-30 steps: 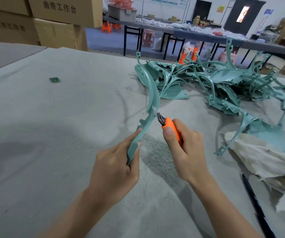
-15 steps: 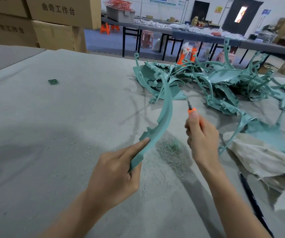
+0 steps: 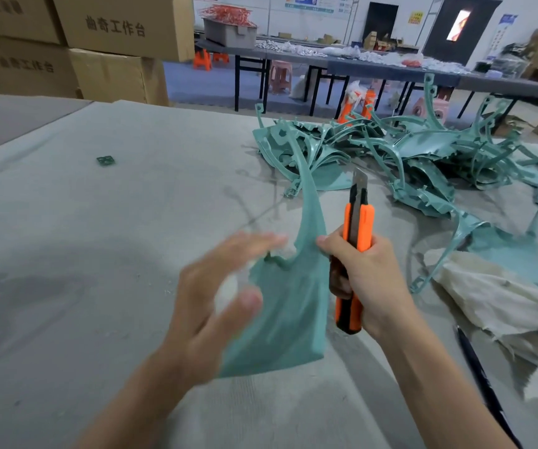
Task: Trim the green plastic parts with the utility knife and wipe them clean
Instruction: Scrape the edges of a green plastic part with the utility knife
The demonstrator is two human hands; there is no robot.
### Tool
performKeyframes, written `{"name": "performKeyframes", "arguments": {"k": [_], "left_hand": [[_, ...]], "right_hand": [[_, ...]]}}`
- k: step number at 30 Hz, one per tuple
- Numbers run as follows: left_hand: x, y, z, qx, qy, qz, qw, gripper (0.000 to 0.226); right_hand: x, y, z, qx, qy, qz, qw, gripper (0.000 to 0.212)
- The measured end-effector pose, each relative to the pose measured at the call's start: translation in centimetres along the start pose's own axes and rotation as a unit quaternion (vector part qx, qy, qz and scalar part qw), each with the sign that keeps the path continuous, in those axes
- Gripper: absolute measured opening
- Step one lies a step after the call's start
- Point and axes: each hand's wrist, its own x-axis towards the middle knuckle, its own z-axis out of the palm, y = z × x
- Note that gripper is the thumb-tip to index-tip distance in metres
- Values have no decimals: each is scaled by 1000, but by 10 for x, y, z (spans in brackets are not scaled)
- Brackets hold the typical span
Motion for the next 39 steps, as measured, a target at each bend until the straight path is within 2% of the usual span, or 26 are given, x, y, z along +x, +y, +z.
{"name": "performKeyframes", "arguments": {"k": [2,4,6,9,10,11,13,16,19,26,34,39], "left_hand": [[11,-2,3,121,78,-92,985,50],[17,-7,8,237,40,-136,961,40],[19,-11,14,248,0,-142,958,37],[16,-14,15,134,35,-189,972,46],[14,-14,14,87,63,-205,973,46],[13,-13,13,48,89,-221,970,46],[12,-12,10,-9,128,-250,960,47],[15,-14,4,-15,138,-263,955,50],[22,-14,1,-26,109,-249,962,50],[22,-19,9,-134,89,-267,950,55],[17,-24,6,-155,47,-271,949,56],[15,-24,4,-194,50,-267,943,52]], "right_hand": [[-5,-1,5,3,-27,-7,1000,43],[-10,0,13,7,-52,-16,999,41],[-13,2,21,31,-74,-23,997,32],[-17,0,25,84,-124,-44,988,21],[-17,-1,24,97,-138,-52,984,25],[-17,-1,22,91,-143,-59,984,38],[-16,0,19,9,-120,-79,990,60],[-17,5,19,-159,-76,-168,970,64],[-20,8,19,-247,-77,-220,941,74],[-20,9,17,-296,-113,-253,914,65],[-18,13,18,-334,-107,-241,905,55],[-19,16,24,-315,-94,-247,912,44]]}}
